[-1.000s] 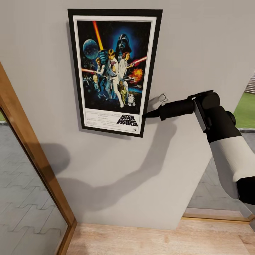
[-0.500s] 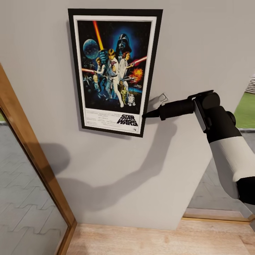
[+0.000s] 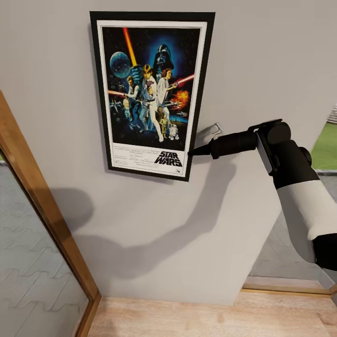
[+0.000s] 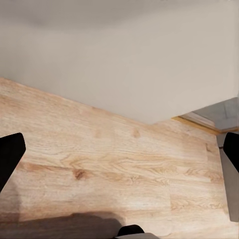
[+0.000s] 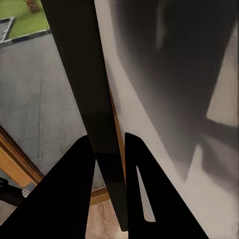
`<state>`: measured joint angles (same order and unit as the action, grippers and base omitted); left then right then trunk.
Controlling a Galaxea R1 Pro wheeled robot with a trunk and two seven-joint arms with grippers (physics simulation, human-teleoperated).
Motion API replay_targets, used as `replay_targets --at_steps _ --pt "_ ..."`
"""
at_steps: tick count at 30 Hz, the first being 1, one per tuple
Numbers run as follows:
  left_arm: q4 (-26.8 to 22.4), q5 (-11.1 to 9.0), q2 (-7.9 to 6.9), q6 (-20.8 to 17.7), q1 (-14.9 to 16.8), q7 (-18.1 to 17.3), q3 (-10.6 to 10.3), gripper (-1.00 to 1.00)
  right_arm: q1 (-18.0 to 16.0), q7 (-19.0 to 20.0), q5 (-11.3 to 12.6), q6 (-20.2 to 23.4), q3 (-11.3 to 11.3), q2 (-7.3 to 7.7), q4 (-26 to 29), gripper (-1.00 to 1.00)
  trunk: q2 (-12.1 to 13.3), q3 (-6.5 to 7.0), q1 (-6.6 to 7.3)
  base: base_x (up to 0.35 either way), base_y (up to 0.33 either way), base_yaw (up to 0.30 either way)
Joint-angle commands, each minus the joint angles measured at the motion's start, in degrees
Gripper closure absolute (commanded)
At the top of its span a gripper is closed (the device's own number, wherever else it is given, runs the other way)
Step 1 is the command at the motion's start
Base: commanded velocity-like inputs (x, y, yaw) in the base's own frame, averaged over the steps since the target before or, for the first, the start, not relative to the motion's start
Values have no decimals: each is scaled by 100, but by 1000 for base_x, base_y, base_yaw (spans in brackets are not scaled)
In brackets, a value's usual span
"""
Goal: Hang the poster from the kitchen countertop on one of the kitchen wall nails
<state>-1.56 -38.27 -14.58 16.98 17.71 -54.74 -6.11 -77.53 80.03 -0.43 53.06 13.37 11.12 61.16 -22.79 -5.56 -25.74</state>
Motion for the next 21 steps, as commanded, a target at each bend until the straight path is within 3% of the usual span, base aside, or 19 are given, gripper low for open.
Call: replay_targets --at_steps 1,18,21 --pt "4 -40 -1 33 7 -11 -48 -100 -8 23 -1 64 7 4 1 100 -13 -13 -4 24 0 0" --pt "3 -40 -1 33 6 -11 -48 -100 -8 22 -1 65 7 4 1 100 -13 -13 -4 3 0 0" --pt "-20 -31 24 32 -30 -11 -66 -100 -52 -32 -1 137 -90 4 -9 100 -13 -13 -4 0 0 0"
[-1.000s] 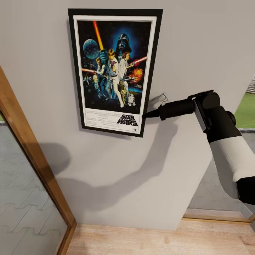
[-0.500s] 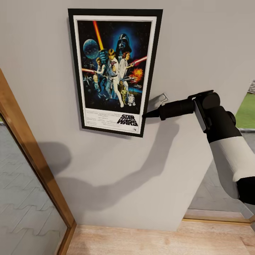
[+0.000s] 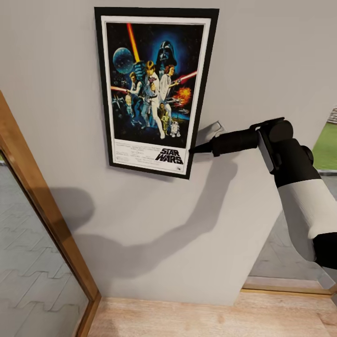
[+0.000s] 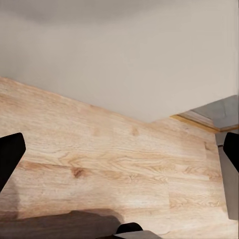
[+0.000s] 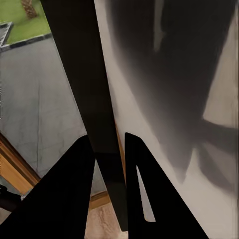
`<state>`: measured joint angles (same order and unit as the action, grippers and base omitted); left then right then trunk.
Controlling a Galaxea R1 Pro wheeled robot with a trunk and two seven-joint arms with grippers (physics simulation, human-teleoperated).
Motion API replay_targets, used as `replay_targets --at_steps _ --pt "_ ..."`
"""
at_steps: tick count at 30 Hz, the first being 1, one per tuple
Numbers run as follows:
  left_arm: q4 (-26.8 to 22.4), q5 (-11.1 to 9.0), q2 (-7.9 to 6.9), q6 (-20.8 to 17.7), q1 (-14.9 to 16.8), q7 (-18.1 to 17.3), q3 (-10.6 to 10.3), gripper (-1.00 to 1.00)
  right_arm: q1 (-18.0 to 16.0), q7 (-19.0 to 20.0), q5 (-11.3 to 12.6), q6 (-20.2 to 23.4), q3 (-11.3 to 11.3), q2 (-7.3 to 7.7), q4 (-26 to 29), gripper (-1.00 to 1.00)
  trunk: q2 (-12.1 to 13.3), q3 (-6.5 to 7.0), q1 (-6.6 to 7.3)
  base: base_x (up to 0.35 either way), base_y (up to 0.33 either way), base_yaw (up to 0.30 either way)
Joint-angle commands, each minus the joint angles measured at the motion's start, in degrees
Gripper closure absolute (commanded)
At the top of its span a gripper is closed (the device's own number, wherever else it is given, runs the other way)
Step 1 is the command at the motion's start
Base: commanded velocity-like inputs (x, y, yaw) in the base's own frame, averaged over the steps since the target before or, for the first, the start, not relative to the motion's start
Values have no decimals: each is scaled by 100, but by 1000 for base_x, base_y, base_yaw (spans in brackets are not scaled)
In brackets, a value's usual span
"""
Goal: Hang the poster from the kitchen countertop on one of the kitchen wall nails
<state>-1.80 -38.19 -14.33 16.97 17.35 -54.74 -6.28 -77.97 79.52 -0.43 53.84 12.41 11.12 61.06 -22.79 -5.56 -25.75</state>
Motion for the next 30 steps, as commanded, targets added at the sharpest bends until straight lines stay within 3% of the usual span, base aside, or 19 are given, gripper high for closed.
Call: replay_targets --at_steps 1,21,22,25,26,28,29,30 --pt "5 -39 -1 33 6 -11 -48 -100 -8 18 -1 72 -13 4 2 100 -13 -13 -4 0 0 0" --pt "4 -39 -6 33 6 -11 -48 -100 -8 18 -15 92 -62 4 6 100 -13 -13 -4 0 0 0" --pt "4 -39 -7 34 6 -11 -48 -100 -8 610 65 -393 775 96 207 100 -13 -13 -4 0 0 0" --pt "4 -39 -10 34 6 -11 -48 -100 -8 515 12 -359 660 3 125 100 -13 -13 -4 0 0 0" --pt "4 -39 -10 34 6 -11 -48 -100 -8 20 -27 226 -428 3 16 100 -13 -13 -4 0 0 0" --pt "4 -39 -9 34 6 -11 -48 -100 -8 20 -27 229 -430 2 18 100 -13 -13 -4 0 0 0" --pt "4 -39 -9 34 6 -11 -48 -100 -8 18 -27 230 -431 2 18 -100 -13 -13 -4 0 0 0" --pt "4 -39 -9 34 6 -11 -48 -100 -8 14 -27 225 -443 3 34 -100 -13 -13 -4 0 0 0"
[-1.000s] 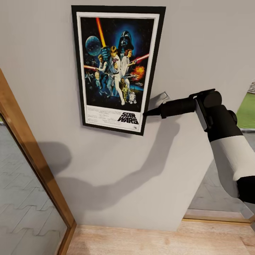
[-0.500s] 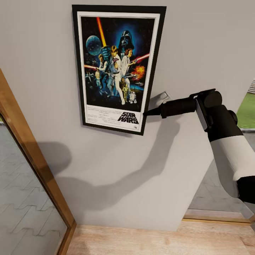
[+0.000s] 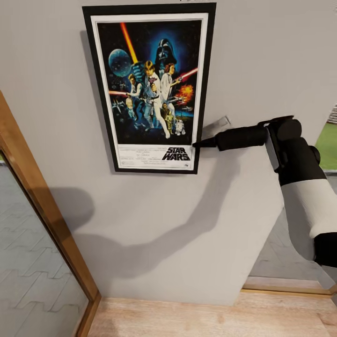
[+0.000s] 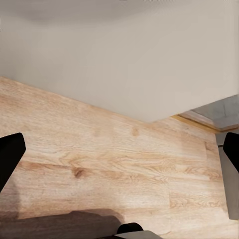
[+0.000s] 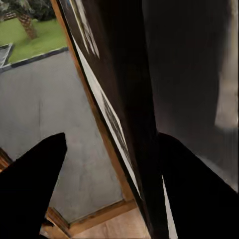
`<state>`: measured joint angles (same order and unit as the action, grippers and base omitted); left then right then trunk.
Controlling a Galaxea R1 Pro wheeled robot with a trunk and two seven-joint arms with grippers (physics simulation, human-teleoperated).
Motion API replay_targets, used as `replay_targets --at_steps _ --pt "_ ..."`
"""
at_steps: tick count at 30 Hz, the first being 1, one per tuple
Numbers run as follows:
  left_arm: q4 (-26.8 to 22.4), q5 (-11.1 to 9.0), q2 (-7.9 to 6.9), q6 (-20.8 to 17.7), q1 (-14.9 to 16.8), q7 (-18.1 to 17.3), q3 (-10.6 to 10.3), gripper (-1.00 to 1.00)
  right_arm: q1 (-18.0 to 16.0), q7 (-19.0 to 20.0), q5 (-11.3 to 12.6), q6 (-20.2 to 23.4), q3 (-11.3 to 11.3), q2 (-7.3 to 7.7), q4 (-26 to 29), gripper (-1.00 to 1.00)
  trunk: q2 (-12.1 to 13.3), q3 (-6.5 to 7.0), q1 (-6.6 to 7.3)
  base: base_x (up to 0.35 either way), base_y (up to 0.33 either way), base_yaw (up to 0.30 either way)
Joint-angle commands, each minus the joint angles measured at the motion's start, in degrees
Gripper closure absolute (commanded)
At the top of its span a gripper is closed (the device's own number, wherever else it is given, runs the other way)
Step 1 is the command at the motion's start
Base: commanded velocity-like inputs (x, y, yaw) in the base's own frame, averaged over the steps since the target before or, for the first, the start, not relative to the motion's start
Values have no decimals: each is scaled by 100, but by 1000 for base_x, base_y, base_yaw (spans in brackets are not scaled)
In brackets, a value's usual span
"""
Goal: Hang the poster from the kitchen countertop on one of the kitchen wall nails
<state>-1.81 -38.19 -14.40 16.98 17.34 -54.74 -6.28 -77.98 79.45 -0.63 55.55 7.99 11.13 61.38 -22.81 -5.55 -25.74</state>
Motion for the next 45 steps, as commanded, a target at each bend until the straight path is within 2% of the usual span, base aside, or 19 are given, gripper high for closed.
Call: replay_targets --at_steps 1,11,27,45 --pt "5 -39 -1 33 6 -11 -49 -100 -7 20 -9 52 -3 3 6 -100 -11 -13 -4 0 0 0" --pt "5 -39 -1 30 6 -11 -49 -100 -7 -247 -59 61 7 -5 2 -100 -11 -13 -4 0 0 0" --pt "5 -30 -1 33 6 -11 -49 -100 -7 -255 -51 62 0 -5 35 -100 -11 -13 -4 -149 -124 0" --pt "5 -30 -2 25 6 -17 -49 -100 83 -225 -9 61 -17 25 58 -100 -11 -13 -4 -184 -11 0"
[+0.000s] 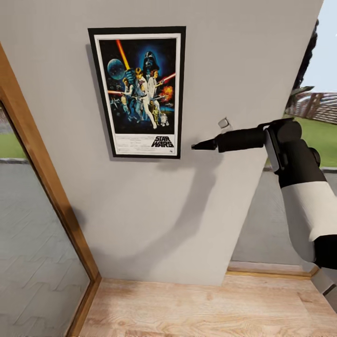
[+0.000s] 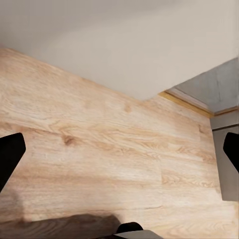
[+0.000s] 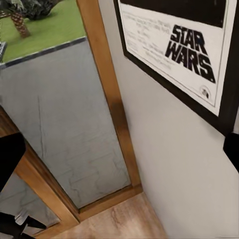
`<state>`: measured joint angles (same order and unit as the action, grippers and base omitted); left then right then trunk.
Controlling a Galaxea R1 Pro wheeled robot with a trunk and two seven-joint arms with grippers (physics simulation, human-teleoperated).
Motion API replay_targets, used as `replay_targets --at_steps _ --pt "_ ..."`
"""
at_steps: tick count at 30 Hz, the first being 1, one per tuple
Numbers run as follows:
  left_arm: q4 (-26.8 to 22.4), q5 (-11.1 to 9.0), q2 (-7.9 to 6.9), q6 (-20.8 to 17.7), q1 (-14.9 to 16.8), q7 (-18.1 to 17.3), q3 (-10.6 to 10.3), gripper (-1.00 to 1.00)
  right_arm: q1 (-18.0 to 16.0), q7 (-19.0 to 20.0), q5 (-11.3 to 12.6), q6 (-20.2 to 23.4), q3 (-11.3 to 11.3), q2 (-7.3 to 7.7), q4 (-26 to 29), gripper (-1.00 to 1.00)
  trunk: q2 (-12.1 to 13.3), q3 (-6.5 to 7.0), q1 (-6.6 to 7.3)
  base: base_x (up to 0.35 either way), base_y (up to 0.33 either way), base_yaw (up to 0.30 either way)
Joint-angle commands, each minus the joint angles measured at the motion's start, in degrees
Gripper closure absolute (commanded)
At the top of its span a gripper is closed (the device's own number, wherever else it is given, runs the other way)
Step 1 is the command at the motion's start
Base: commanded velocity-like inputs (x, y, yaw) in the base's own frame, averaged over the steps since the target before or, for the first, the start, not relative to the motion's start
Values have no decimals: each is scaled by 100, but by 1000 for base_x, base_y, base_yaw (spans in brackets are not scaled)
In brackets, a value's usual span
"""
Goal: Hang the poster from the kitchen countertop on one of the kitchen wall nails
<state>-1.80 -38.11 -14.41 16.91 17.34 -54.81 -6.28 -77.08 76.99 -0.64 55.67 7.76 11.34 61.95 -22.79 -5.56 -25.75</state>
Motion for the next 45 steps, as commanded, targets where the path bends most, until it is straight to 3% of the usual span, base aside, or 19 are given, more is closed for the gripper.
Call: replay_targets --at_steps 1,4,5,6,7,11,12,15,18,20,22,28,34,35,38,39,41,44,45 --pt "5 -39 -1 33 6 -9 -48 -100 3 26 -7 47 5 5 1 -100 -13 -13 -4 -12 0 0" --pt "5 -39 -2 32 6 -11 -48 -100 222 38 -5 37 -2 11 22 -100 -13 -13 -4 -8 0 0" --pt "5 -39 -4 32 6 -15 -48 -100 889 46 -4 16 -19 15 358 -100 -13 -13 -4 -2 0 0" --pt "5 -39 -5 32 6 -16 -48 -100 1070 46 -4 12 -21 16 476 -100 -13 -13 -4 -2 0 0" --pt "10 -39 -8 32 6 -28 -48 -100 2715 36 -6 -363 -45 11 1275 -100 -13 -13 -4 0 0 0" --pt "17 -39 -9 28 6 -19 -48 -100 3638 30 -6 -812 -235 3 1390 -100 -13 -13 -4 0 0 0" --pt "36 -39 5 24 6 172 -50 -100 5994 33 -1 -2364 -1303 -23 1162 -100 -13 -13 -4 0 0 0" --pt "38 -34 16 23 6 509 -56 -100 6663 38 1 -3109 -1616 -25 554 -100 -13 -13 -4 0 0 0" --pt "39 -32 31 23 6 816 -62 -100 7032 43 -3 -4010 -1813 -17 -446 -100 -13 -13 -4 0 0 0" --pt "40 -28 73 25 5 1050 -64 -100 7187 37 -5 -4975 -1906 12 -1666 -100 -13 -13 -4 0 0 0" --pt "40 -21 95 28 2 1259 -67 -100 7240 16 -8 -5604 -1950 57 -2533 -100 -13 -13 -4 0 0 0" --pt "40 12 179 29 0 1856 -80 -100 7283 -305 -22 -6378 -2045 263 -3987 -100 -13 -13 -4 0 0 0" --pt "45 285 267 23 -2 2760 -83 -100 7299 -1809 -68 -6550 -2030 286 -4746 -100 -13 -13 -4 0 0 0" --pt "46 355 311 20 -2 3071 -81 -100 7301 -2272 -74 -6564 -2024 279 -4904 -100 -13 -13 -4 0 0 0" --pt "46 417 412 17 -3 3634 -82 -100 7301 -2982 -78 -6571 -2020 261 -5050 -100 -13 -13 -4 0 0 0" --pt "45 448 543 16 -3 4250 -79 -100 7302 -3692 -75 -6574 -2018 191 -5128 -100 -13 -13 -4 0 0 0" --pt "45 463 630 15 -3 4899 -77 -100 7299 -4439 -65 -6580 -2021 99 -5168 -100 -13 -13 -4 0 0 0" --pt "45 469 679 19 -3 5528 -76 -100 7300 -5189 -54 -6581 -2022 19 -5192 -100 -13 -13 -4 0 0 0" --pt "43 470 697 21 -3 5871 -75 -100 7299 -5626 -49 -6580 -2023 -39 -5202 -100 -13 -13 -4 0 0 0"
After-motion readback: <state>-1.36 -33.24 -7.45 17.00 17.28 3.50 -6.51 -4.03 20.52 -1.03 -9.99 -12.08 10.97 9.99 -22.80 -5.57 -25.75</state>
